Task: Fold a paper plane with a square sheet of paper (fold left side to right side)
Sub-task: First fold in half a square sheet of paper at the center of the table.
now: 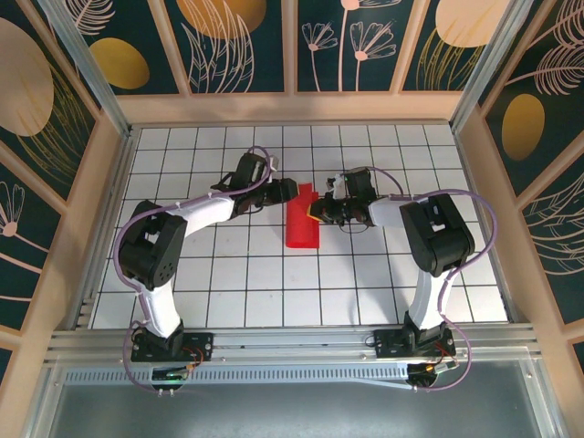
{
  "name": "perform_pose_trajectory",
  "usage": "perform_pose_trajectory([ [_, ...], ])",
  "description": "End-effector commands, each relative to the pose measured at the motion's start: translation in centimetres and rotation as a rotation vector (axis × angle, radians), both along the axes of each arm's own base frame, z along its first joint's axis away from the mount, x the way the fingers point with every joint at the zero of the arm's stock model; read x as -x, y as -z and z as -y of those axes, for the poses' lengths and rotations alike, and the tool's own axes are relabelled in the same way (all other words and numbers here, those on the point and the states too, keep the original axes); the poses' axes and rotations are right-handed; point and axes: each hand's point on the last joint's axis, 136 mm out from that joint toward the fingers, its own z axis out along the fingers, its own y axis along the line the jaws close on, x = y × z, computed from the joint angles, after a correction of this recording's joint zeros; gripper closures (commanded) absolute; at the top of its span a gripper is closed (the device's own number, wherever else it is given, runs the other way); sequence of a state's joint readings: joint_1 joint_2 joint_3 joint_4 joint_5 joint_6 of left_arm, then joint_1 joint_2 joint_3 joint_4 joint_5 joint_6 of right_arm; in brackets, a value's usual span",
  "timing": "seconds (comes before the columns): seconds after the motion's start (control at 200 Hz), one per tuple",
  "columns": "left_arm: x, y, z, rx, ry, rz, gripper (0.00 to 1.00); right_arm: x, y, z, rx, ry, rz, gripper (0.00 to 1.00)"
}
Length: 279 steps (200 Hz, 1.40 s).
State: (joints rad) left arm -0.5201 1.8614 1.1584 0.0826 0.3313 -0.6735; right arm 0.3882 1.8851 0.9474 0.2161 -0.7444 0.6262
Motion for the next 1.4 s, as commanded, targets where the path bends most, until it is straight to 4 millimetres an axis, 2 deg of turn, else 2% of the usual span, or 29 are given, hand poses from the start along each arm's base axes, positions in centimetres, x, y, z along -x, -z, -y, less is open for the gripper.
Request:
perform_pose_trajectory([
  [0.0,1.1,2.5,-0.4,-0.048,0.005,-0.062,0.43,-0.2,0.8,0.1,0.037,0.003,-0.001,1.0],
  [0.54,1.8,6.9,0.7,-0.079,0.051,-0.156,0.39,-0.3,1.5,0.5,0.07,0.023,-0.02,0.99],
  [0.851,2.1,8.0,1.3,-0.079,0.07,-0.18,0.41,-0.4,1.6,0.7,0.082,0.034,-0.022,0.98],
  [1.191,2.6,9.0,1.4,-0.14,0.087,-0.196,0.49,-0.4,1.9,0.8,0.096,0.038,-0.022,0.97],
  [1.391,2.8,9.7,0.9,-0.187,0.093,-0.207,0.5,-0.3,1.8,0.8,0.096,0.033,-0.024,0.9],
])
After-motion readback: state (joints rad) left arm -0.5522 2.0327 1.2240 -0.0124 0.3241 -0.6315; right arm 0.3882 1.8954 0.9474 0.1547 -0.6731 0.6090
